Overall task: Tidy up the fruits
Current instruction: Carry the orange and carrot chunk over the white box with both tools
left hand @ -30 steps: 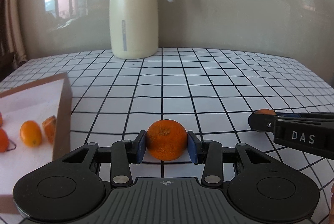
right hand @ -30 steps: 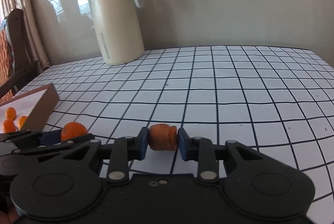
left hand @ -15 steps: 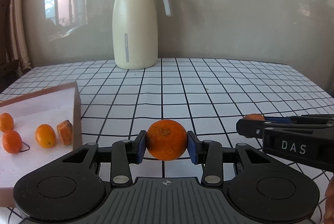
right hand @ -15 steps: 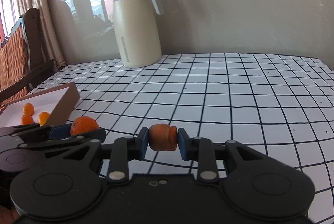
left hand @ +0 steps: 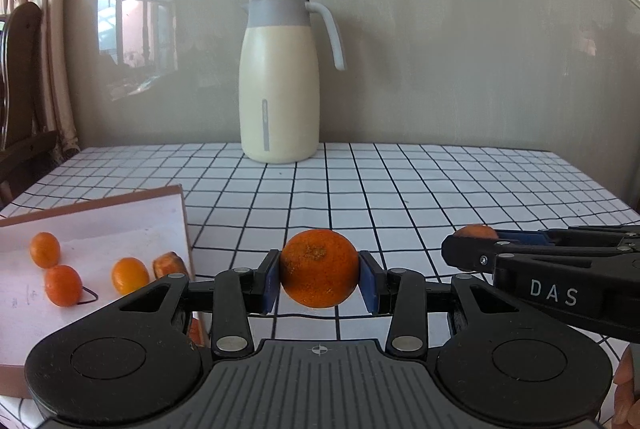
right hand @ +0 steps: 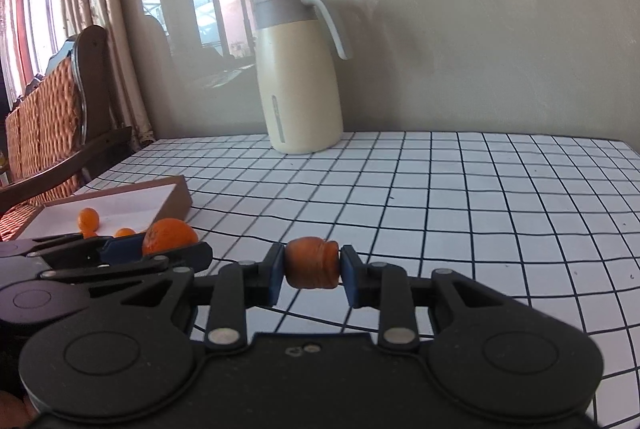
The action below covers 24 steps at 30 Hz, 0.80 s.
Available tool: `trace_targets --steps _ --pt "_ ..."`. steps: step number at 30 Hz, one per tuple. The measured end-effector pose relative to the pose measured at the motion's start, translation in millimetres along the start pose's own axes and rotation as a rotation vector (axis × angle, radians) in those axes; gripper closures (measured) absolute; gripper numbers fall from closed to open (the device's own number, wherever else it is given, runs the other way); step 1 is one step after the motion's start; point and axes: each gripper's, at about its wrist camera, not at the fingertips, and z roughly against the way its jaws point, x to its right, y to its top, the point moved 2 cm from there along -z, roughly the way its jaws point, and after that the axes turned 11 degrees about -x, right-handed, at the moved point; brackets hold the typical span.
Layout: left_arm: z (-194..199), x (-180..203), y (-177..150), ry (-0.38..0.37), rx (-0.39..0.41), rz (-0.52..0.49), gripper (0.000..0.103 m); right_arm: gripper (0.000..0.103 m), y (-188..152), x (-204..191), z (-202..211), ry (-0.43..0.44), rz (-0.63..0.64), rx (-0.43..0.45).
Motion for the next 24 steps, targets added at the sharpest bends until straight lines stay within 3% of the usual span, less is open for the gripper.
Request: trace_targets --steps 13,24 --pt "32 -29 -3 0.044 0.059 0.038 0.062 0.082 9 -34 2 0.087 0.048 0.055" --pt "51 -79 -9 0.122 0.087 0.111 0.062 0.082 16 -81 -8 0.172 0.098 0.107"
